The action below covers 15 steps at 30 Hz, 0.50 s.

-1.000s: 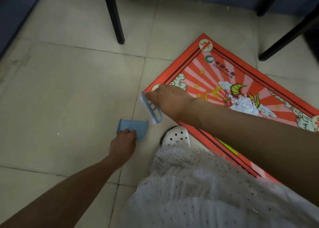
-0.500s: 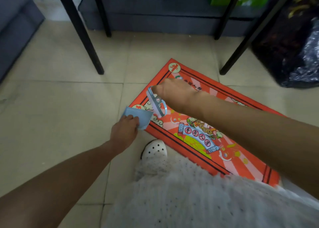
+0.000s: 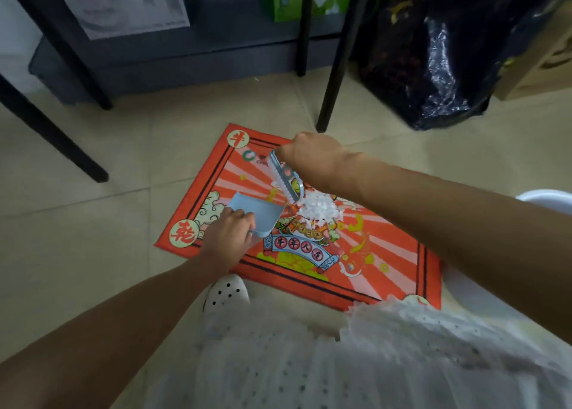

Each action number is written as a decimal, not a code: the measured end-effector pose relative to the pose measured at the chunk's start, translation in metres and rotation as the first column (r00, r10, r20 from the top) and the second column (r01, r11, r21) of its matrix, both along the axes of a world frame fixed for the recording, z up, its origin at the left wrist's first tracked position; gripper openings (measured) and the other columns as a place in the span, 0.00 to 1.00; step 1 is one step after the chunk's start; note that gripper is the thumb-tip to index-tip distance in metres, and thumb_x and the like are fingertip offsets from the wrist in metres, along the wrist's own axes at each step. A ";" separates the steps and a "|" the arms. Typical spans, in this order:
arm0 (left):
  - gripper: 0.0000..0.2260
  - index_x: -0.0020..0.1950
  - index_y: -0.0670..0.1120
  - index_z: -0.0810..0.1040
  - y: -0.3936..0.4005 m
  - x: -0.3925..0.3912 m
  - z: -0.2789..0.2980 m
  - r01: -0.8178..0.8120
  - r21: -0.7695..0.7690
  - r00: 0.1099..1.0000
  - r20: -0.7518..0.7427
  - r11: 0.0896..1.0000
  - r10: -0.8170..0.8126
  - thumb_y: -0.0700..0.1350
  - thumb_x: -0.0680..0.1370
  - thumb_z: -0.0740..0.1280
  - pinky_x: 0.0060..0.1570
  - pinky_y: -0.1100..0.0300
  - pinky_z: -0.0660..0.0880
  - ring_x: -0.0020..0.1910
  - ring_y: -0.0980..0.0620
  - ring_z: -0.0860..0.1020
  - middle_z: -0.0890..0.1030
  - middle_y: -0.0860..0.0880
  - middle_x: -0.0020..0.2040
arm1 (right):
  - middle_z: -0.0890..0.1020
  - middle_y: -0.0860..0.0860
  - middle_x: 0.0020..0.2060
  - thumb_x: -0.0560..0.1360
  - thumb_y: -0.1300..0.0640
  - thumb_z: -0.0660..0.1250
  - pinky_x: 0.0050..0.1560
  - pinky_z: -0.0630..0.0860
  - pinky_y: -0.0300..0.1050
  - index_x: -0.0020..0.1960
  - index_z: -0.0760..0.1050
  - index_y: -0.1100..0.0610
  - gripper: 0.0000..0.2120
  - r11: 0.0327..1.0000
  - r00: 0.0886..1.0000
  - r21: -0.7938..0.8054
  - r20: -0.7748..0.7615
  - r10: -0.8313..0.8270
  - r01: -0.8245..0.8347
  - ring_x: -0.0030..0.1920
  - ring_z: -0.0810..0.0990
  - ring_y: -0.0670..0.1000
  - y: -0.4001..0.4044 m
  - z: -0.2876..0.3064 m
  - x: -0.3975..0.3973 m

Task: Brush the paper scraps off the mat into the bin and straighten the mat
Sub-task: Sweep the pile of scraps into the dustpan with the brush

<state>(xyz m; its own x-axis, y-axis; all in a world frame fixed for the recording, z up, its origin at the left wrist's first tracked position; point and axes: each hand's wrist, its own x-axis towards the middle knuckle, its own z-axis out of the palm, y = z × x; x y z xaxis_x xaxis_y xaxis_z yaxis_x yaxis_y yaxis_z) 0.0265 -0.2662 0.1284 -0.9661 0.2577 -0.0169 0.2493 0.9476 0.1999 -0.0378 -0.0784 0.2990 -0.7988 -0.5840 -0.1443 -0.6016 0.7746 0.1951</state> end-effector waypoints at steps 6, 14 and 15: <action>0.05 0.49 0.46 0.80 0.034 -0.009 -0.030 0.127 -0.046 0.991 0.052 0.991 -0.124 0.40 0.77 0.64 0.38 0.54 0.74 0.51 0.48 0.75 0.80 0.50 0.45 | 0.77 0.58 0.57 0.75 0.69 0.62 0.41 0.66 0.46 0.67 0.69 0.57 0.21 0.990 0.989 0.009 0.051 -0.141 0.140 0.58 0.77 0.59 0.047 -0.037 -0.007; 0.08 0.39 0.47 0.79 0.053 -0.011 -0.090 0.232 -0.007 0.965 0.130 0.973 -0.229 0.34 0.68 0.72 0.27 0.58 0.70 0.41 0.48 0.77 0.78 0.51 0.35 | 0.74 0.59 0.61 0.74 0.71 0.61 0.44 0.66 0.47 0.70 0.66 0.58 0.25 0.970 0.962 0.032 0.123 -0.243 0.241 0.61 0.73 0.59 0.083 -0.097 -0.023; 0.10 0.37 0.47 0.78 0.055 -0.012 -0.095 0.252 -0.013 0.960 0.132 0.968 -0.248 0.33 0.65 0.74 0.26 0.60 0.66 0.39 0.48 0.77 0.77 0.51 0.33 | 0.74 0.59 0.60 0.74 0.71 0.61 0.44 0.67 0.47 0.70 0.66 0.59 0.25 0.968 0.960 0.043 0.124 -0.253 0.249 0.61 0.73 0.59 0.086 -0.105 -0.026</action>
